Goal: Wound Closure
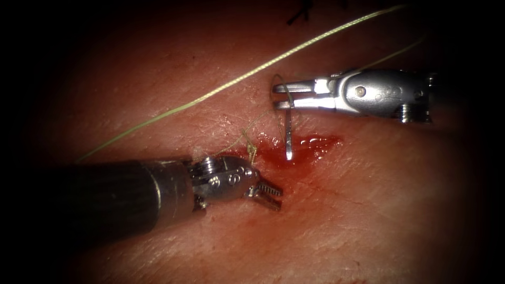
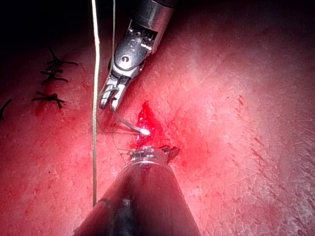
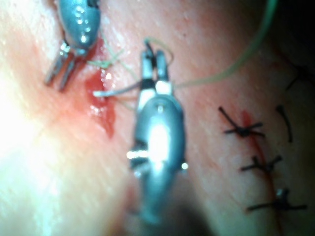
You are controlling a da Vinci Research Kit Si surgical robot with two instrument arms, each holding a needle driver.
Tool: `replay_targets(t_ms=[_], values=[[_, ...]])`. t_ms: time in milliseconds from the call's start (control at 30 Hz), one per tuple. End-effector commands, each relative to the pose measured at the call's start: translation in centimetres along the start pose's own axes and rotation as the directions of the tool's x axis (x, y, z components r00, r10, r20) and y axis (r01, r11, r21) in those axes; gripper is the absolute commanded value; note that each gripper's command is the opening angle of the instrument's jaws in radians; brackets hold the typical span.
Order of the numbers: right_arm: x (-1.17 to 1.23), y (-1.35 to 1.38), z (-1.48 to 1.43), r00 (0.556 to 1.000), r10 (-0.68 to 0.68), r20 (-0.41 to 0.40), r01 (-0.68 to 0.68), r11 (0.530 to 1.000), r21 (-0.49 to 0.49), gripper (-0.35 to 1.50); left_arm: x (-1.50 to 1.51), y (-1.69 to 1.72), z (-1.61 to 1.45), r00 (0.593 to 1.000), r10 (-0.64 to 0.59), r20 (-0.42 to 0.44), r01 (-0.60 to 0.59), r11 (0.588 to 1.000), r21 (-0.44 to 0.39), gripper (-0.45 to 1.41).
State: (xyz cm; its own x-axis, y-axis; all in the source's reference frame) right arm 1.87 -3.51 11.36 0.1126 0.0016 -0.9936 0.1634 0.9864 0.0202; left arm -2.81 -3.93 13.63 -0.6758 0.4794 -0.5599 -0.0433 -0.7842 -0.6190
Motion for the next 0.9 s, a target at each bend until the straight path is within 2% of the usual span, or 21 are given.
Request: replay_targets(t_ms=[33,467,900], values=[[-0.04,0.05,0.06,1.000,-0.003,-0.002,0.003,1.000,0.000,-0.35,0.00,-0.04,0.07,1.000,0.002,0.000,-0.002,1.000,-0.002,0.17],[-0.08,-0.06,0.10,1.000,0.009,-0.005,-0.009,1.000,0.009,-0.35,0.03,-0.02,0.03,1.000,0.000,-0.001,0.000,1.000,-0.005,0.19],[-0.09,-0.10,0.11,0.981,0.193,0.009,-0.193,0.981,0.012,-0.35,0.09,-0.10,0.00,1.000,-0.003,-0.003,0.003,1.000,-0.007,0.17]])
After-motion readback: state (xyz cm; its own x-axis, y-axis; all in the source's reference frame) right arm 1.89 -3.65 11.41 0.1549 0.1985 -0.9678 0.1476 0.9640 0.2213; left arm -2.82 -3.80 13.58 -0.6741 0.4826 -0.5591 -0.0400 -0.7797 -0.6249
